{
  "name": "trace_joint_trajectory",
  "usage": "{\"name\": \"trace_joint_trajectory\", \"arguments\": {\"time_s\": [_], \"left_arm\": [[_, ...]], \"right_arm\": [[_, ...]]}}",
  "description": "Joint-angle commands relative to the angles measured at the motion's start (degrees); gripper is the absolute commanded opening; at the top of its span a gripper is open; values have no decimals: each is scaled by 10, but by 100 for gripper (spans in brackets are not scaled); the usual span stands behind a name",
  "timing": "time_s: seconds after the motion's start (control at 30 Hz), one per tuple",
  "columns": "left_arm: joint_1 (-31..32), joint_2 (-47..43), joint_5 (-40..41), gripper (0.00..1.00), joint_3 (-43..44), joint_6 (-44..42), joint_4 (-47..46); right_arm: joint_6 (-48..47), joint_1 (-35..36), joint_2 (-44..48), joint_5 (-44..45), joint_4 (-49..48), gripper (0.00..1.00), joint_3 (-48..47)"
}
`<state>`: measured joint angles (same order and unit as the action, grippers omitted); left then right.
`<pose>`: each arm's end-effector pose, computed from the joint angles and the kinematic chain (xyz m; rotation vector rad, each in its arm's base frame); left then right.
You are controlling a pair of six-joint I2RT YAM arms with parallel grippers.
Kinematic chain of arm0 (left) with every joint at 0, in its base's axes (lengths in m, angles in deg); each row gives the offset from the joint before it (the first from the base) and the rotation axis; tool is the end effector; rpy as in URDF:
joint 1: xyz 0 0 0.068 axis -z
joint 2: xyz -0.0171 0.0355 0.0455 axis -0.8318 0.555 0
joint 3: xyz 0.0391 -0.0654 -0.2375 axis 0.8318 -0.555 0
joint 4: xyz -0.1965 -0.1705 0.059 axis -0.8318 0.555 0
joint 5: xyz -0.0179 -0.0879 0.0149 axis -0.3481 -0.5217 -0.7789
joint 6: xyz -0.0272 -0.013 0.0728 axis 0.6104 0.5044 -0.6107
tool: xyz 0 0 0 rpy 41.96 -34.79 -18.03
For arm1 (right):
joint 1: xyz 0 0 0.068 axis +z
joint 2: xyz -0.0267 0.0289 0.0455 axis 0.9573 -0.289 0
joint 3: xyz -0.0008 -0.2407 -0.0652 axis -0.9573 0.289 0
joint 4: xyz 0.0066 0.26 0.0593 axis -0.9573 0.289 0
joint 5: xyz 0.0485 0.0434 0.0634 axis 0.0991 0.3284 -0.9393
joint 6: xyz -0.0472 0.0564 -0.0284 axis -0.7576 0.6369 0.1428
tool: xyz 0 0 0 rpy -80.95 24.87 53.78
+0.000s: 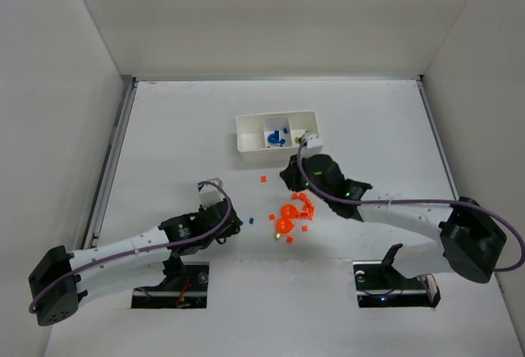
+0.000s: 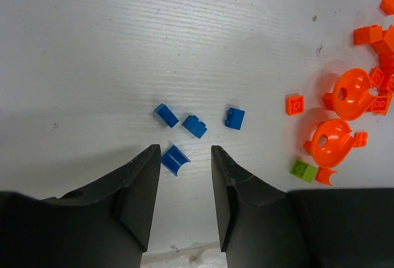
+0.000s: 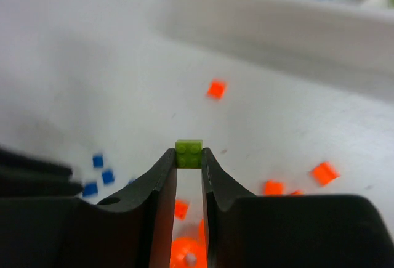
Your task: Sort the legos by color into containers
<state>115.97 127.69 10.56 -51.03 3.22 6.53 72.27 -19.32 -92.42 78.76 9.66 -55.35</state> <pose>0.1254 -0.1605 0.1366 -0.1626 2.3261 -0.5854 0.2043 0.2536 0.1801 -0.3589 2.0516 0.6343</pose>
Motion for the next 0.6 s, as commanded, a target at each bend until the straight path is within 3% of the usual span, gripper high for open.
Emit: {"name": "trace_joint_trajectory", "arguments": {"time_s": [0.0,0.3,0.37,0.5,0.57], "left_arm": [[9,1,-2,35,-9,13,-14],[19,13,6,36,-4,8,-4],[21,21,11,37,-4,2,0],[22,36,17,37,0,2,7],[26,40,17,37,4,2,12]], "right_arm": [[30,-73,18,31,-26,21,-32],[-9,-189,-112,75,-19,22,-171],[-7,-202,-135,79,-22,29,-186],[-6,-208,-157,85,-14,51,-210],[-10,-206,-152,85,-18,56,-207]]}}
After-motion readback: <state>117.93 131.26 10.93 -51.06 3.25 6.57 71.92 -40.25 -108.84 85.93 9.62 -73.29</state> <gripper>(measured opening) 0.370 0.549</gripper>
